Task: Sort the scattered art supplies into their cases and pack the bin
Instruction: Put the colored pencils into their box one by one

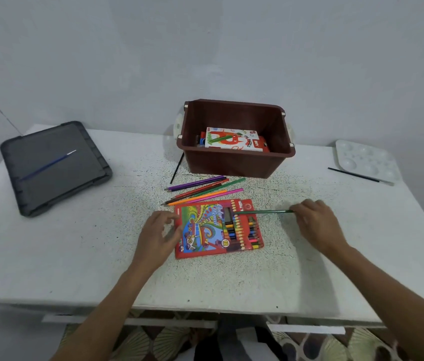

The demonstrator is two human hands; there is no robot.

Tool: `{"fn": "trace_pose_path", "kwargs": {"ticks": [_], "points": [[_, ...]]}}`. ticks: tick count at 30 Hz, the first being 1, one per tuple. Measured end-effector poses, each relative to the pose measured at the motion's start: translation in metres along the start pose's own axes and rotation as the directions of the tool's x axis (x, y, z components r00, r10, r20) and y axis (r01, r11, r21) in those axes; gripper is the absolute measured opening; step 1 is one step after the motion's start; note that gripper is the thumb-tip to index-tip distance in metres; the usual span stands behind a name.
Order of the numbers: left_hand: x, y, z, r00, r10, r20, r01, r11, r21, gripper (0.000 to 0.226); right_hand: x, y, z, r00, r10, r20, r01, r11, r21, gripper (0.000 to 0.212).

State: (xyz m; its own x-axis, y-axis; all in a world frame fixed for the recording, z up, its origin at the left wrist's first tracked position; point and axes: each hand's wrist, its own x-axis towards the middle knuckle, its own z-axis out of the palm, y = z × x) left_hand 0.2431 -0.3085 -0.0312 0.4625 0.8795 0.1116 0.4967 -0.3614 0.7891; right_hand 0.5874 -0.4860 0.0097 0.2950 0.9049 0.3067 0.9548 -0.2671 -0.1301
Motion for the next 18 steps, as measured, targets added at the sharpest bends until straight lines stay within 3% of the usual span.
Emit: {"fn": "trace_pose_path", "kwargs": {"ticks": [2,5,15,18], "points": [[-0.004,-0.013,0.003,0.991,0.127,0.035,-0.129,0.988,0.078,0.027,0.001,0.018,-0.006,0.999,0.03,0.013,-0.029,0.997,-0.072,0.017],[-0.006,-0.014,0.006,0.983,0.177,0.053,-0.183,0.973,0.14,0.03,0.003,0.029,-0.008,0.999,0.023,0.027,-0.019,0.99,-0.14,0.02],[-0.008,-0.018,0.007,0.982,0.178,0.065,-0.185,0.975,0.121,0.034,0.005,-0.029,0.009,0.992,-0.094,0.082,0.099,0.993,-0.07,0.02],[-0.009,-0.017,0.007,0.982,0.174,0.079,-0.182,0.976,0.119,0.039,0.005,-0.059,0.019,0.989,-0.133,0.07,0.133,0.991,-0.007,0.029]]}}
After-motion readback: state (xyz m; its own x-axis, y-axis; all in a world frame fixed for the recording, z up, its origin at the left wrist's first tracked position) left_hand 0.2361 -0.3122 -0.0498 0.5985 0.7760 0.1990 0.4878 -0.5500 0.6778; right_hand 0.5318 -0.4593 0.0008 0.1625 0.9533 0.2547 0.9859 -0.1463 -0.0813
